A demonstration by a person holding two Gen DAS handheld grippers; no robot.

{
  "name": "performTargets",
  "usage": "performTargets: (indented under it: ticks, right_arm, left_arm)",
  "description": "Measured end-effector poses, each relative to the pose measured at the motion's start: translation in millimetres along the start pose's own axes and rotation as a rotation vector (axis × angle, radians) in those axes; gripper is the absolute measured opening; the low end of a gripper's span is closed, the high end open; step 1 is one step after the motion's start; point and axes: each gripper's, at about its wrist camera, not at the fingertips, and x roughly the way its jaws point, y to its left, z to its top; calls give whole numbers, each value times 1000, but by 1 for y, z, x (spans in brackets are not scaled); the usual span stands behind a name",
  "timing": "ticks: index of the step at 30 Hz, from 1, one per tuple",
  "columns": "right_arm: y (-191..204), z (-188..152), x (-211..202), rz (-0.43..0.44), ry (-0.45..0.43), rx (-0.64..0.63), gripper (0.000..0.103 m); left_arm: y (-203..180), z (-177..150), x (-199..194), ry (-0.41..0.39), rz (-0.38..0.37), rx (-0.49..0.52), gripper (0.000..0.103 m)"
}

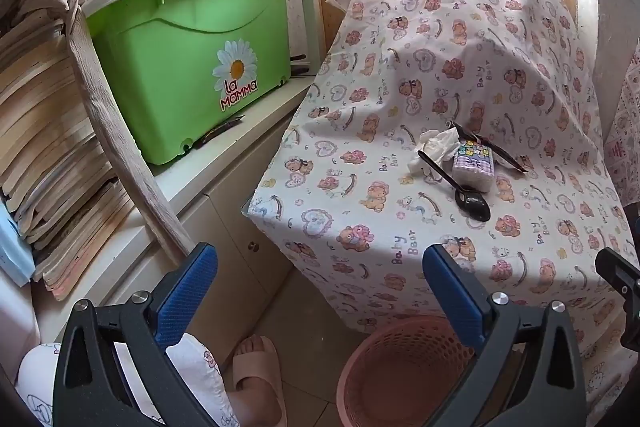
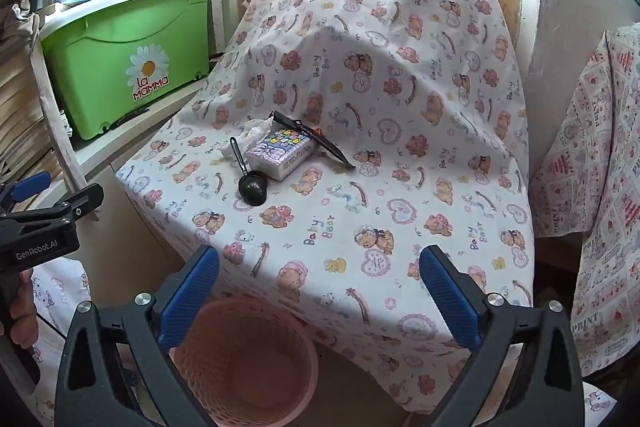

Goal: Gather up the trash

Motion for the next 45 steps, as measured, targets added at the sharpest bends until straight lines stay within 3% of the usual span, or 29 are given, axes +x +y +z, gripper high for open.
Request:
performTargets:
  ticks: [6, 18, 45]
  right_arm:
    - [4, 1, 0, -8, 2, -1, 101]
    - [9, 1, -8, -33, -42, -48, 101]
    - [9, 2, -2, -20, -28, -10, 101]
  left_arm:
    - [0, 1, 1, 27, 0, 1, 101]
    - [-8, -2, -2, -3, 23, 29, 101]
    - [-9, -3, -3, -14, 26, 42, 101]
